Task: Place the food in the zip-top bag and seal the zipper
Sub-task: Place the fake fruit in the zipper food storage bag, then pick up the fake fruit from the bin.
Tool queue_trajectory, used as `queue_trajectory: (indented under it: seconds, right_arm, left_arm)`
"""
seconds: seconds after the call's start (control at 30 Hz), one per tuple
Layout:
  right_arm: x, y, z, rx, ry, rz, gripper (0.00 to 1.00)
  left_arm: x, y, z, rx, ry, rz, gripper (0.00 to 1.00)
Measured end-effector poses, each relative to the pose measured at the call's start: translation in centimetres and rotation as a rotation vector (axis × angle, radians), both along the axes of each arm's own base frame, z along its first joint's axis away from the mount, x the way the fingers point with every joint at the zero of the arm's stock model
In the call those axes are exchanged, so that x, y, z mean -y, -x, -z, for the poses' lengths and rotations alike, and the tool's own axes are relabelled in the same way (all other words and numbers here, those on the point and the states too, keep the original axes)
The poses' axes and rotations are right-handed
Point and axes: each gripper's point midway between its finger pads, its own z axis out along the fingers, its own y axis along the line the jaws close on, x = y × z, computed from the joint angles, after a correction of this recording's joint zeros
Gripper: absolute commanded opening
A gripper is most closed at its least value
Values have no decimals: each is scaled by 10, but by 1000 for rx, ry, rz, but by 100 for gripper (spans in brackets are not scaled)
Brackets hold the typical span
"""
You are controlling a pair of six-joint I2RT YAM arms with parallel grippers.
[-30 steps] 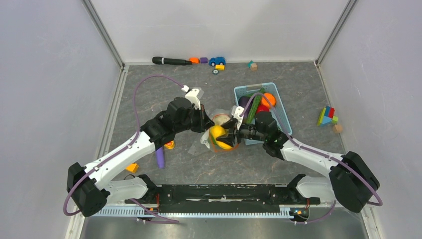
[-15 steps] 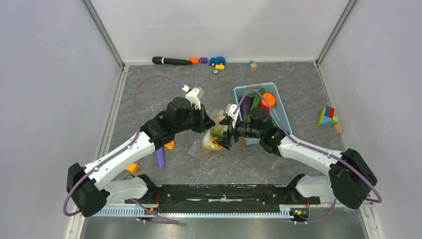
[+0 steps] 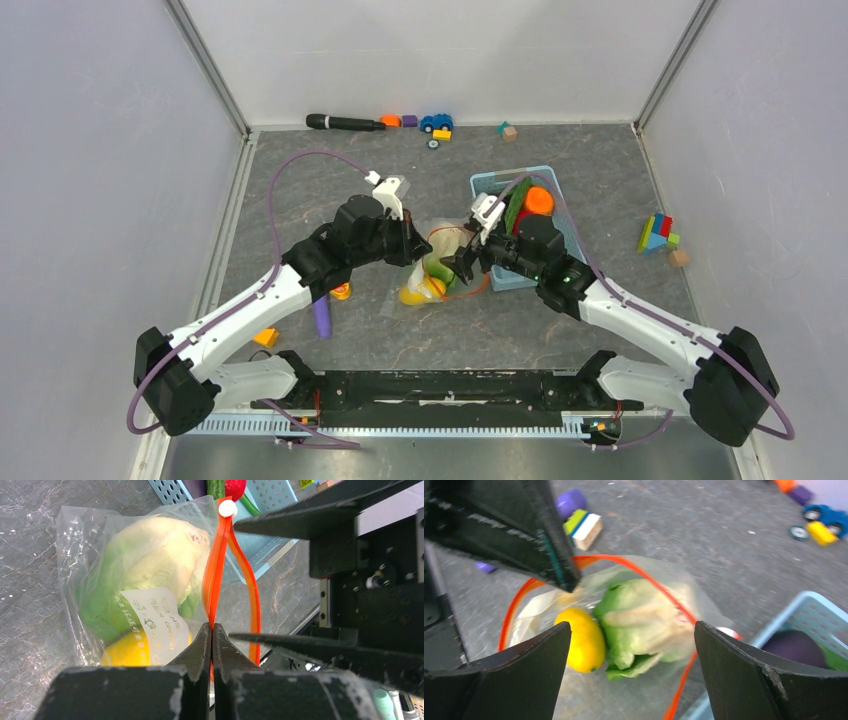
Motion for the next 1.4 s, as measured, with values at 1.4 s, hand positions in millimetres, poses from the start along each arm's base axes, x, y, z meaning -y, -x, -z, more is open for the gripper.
queue_trajectory:
  seconds: [1.4]
  right_arm:
    - [190, -127, 122, -473, 164, 854, 78]
  left_arm:
    - [-5, -3, 4, 7, -14, -27, 2]
